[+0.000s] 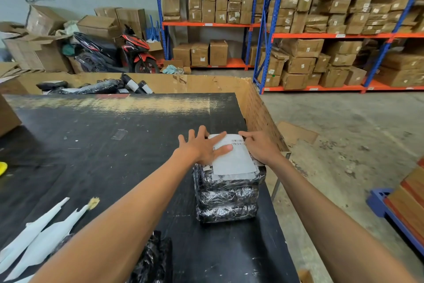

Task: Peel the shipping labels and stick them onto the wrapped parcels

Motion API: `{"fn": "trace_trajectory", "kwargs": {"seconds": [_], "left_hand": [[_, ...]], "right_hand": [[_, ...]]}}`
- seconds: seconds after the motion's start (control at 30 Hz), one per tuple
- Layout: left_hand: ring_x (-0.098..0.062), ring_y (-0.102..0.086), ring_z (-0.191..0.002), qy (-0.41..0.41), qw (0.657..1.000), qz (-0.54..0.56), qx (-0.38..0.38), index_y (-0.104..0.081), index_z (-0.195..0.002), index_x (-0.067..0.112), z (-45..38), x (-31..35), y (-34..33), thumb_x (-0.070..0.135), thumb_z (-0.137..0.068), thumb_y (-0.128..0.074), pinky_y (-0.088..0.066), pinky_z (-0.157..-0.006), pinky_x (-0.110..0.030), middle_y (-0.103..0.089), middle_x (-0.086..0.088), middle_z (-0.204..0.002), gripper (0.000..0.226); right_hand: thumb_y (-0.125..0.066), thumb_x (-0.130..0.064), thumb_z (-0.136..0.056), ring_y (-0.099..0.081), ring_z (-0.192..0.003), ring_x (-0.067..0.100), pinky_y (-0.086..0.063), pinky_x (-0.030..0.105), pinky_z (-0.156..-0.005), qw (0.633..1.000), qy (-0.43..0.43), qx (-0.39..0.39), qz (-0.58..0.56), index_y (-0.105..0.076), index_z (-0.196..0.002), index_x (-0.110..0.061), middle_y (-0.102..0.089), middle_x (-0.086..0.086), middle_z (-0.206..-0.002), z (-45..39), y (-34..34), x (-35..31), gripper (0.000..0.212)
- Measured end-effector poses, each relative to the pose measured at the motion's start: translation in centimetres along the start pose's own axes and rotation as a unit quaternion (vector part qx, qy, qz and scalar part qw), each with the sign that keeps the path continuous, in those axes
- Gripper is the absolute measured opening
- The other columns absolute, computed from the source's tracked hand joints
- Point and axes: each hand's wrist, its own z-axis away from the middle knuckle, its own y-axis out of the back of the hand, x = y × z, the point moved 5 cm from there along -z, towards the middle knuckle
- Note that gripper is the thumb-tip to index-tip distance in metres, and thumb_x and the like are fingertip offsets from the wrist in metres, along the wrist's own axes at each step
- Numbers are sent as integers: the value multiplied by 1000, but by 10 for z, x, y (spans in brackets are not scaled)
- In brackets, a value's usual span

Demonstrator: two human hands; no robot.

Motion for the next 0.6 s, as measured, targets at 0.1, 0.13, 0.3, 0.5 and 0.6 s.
{"fn": "trace_trajectory", "kwargs": {"seconds": [0.1,0.13,0.3,0.5,0.6], "left_hand": [[-40,-16,-139,4,1000,-1,30,-9,-148,57,-6,4,4,68,-94,-8,-13,-112,-63,-15,-7,-152,55],[-40,-16,-139,5,999,-4,47,-12,-147,57,-8,5,5,62,-97,-10,-13,-111,-64,-18,-9,-150,50],[-35,-21,-133,6,997,1,74,-21,-143,54,-17,4,5,57,-97,-20,-18,-110,-58,-25,-8,-140,47],[-30,-29,-122,8,992,75,98,-26,-143,50,-15,2,-6,53,-98,-18,-21,-108,-55,-28,-3,-132,46],[-30,-29,-124,7,989,111,97,-27,-144,49,-13,1,-9,51,-100,-18,-15,-111,-58,-26,-1,-134,46]], "right_hand": [[-32,-19,-95,-62,-110,31,-53,49,-93,999,6,-13,49,-56,-133,-33,-64,3,-130,-4,-5,1,46],[-29,-23,-91,-59,-111,31,-51,51,-93,997,8,-21,71,-52,-126,-45,-62,4,-128,-10,-8,7,47],[-16,-30,-82,-52,-120,38,-44,56,-101,990,2,-59,129,-35,-135,-60,-58,8,-135,-29,-18,19,64],[-29,-20,-96,-56,-98,39,-39,39,-72,981,20,-47,185,-35,-142,-39,-55,12,-104,-16,-15,-2,50],[-31,-19,-97,-56,-100,38,-44,42,-75,980,34,-24,193,-39,-141,-28,-59,15,-110,-16,-15,-3,46]]}}
